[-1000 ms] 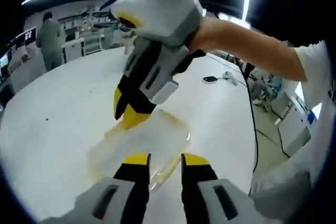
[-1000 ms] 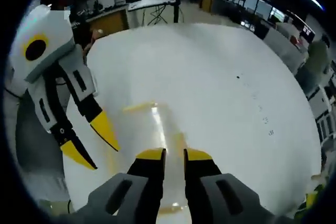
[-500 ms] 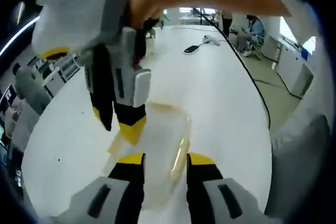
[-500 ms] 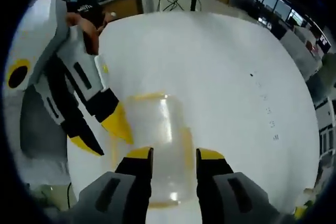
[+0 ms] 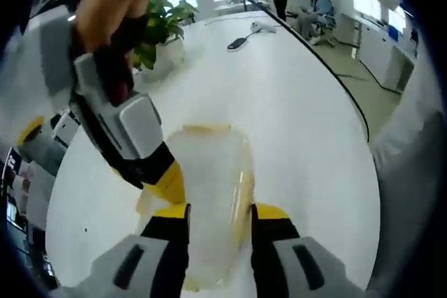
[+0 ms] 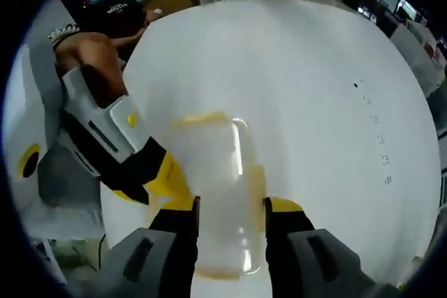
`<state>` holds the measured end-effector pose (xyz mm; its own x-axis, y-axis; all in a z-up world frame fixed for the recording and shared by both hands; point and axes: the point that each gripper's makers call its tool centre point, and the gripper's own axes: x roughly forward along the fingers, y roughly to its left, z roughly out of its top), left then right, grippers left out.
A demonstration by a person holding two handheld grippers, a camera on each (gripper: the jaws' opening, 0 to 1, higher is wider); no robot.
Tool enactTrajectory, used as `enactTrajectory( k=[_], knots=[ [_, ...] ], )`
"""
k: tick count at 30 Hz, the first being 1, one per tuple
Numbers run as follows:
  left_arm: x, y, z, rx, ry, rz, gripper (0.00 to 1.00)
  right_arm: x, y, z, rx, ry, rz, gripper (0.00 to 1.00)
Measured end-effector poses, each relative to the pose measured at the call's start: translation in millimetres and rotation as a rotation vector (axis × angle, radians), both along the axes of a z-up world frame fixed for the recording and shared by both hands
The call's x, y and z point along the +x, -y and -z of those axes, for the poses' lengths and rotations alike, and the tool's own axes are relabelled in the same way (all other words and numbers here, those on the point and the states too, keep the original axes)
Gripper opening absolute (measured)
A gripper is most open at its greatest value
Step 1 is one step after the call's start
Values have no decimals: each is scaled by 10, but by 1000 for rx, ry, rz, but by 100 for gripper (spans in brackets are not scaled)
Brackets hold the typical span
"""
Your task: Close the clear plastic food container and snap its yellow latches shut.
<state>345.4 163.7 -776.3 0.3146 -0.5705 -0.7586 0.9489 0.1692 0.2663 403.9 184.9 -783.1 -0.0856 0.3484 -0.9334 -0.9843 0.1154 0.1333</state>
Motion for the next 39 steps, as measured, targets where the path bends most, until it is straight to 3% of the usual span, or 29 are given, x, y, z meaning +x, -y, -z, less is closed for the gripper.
enactTrajectory(
  k=[7,11,12,13,14,18,25,31,32,39],
  knots=[
    [-31,-2,24,20,44,16,29,-47,-9,7,-75,-12,-23,35],
    [-27,-11,46,101,108,39,29,-70,-19,10,-135,7,-57,34],
    [-27,-20,57,150,150,78,29,-80,-24,4,-154,17,-67,34],
    [-32,9,50,155,170,98,29,-84,-27,2,-167,24,-78,34],
    [-31,4,53,149,140,52,29,-87,-30,-5,-178,36,-90,34],
    [-22,-21,37,119,136,62,29,9,-19,-10,-198,49,-97,33],
    [-18,-11,23,94,108,62,29,71,-35,-19,-154,31,-91,33],
    [-19,-19,24,105,95,61,29,20,-35,-29,-135,26,-88,33],
    [-18,-21,24,100,95,59,29,-63,8,-38,-133,29,-89,33],
    [-19,-20,13,64,87,53,28,-116,3,-49,-128,30,-91,33]
  ],
)
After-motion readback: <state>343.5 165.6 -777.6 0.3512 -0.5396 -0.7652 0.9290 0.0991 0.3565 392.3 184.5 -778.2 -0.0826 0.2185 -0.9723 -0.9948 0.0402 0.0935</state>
